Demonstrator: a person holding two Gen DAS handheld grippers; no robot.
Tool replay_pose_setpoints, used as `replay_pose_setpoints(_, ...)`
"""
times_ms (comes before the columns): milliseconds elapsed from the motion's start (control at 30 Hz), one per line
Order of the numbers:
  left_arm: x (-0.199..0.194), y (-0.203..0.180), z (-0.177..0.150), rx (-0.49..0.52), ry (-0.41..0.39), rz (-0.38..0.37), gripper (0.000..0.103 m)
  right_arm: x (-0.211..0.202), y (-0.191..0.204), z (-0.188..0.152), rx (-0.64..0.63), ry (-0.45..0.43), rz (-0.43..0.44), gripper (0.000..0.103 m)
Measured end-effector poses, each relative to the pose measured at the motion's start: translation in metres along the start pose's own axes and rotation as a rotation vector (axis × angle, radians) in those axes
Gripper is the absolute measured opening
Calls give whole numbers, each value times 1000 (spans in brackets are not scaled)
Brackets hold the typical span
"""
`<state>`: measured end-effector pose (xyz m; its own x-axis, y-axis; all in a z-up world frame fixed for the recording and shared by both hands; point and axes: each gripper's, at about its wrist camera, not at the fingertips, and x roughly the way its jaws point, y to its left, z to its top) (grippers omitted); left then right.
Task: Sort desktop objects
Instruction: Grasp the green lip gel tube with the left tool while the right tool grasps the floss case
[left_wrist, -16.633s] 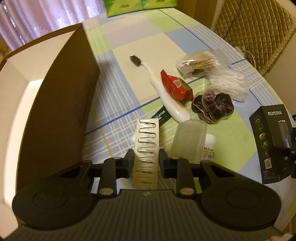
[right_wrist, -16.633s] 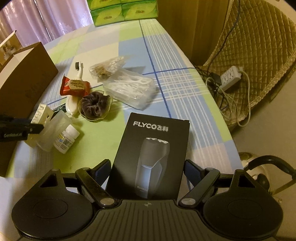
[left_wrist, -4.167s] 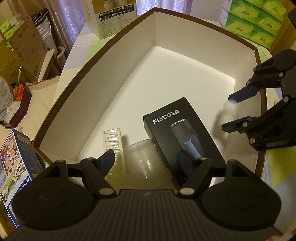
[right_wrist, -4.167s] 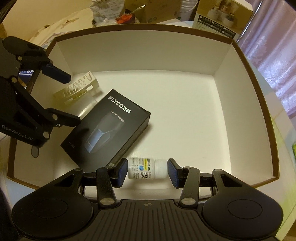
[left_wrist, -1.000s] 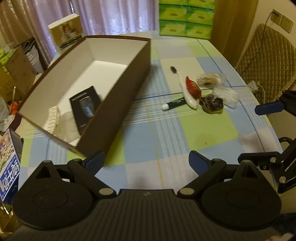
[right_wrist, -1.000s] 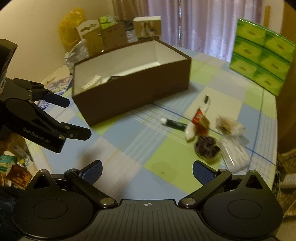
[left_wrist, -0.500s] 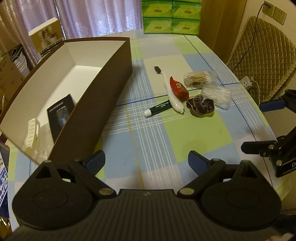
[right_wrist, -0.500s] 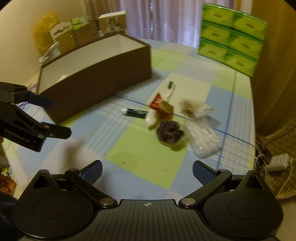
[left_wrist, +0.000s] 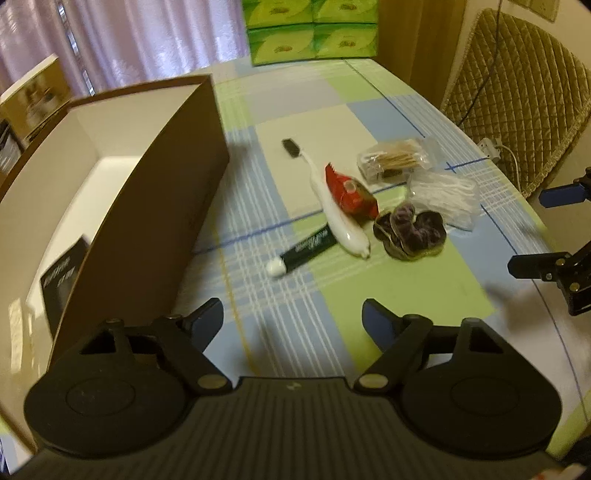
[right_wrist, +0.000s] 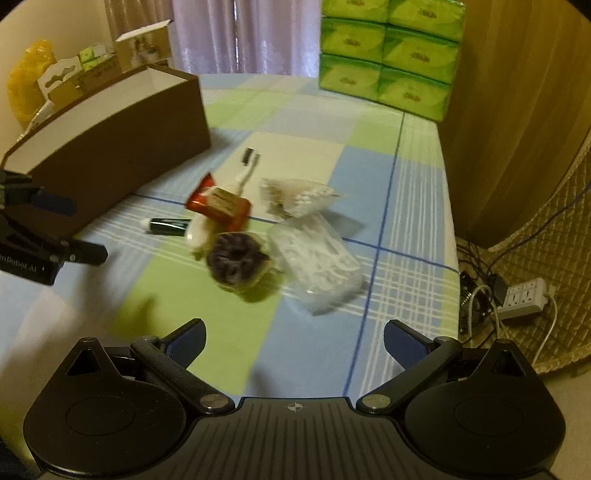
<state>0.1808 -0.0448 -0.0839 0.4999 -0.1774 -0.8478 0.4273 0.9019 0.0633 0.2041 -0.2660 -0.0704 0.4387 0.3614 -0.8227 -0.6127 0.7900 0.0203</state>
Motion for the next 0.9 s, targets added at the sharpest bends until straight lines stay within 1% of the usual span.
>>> replay_pose_setpoints(100,15,-2,10,40,2,4,73,11,-7,2,-12,4,-5,98)
replay_pose_setpoints(300,43,-1,24,83,29,-10,68,35,-17,11,-60,-9,1,87)
replay_pose_setpoints(433,55,-1,28,120,34,-20,67,49,-23,19,-90,-33,15,80)
replay_pose_setpoints(533,63,-2,30,154,36,-24,63,59,-25,24,-103,-40,28,74)
replay_pose_setpoints(667,71,-2,33,186,34,-40,50,67,-29,27,-104,-26,47,69)
replay_pose_setpoints(700,73,-2,34,191,37,-46,43,68,-30,27,-100,-25,55,66)
replay_pose_setpoints(733,76,-2,35,194,43,-53,40,67,-30,26,-97,-23,60,63)
replay_pose_setpoints(767,78,-2,35,197,49,-60,33,67,-29,26,-94,-22,61,62)
replay_pose_setpoints(800,80,-2,34,198,58,-66,22,66,-29,25,-92,-23,58,61)
replay_pose_setpoints(867,82,-2,32,197,71,-77,12,64,-29,22,-82,-23,53,59)
replay_pose_setpoints(900,81,-1,31,191,73,-82,12,63,-29,20,-74,-24,51,59)
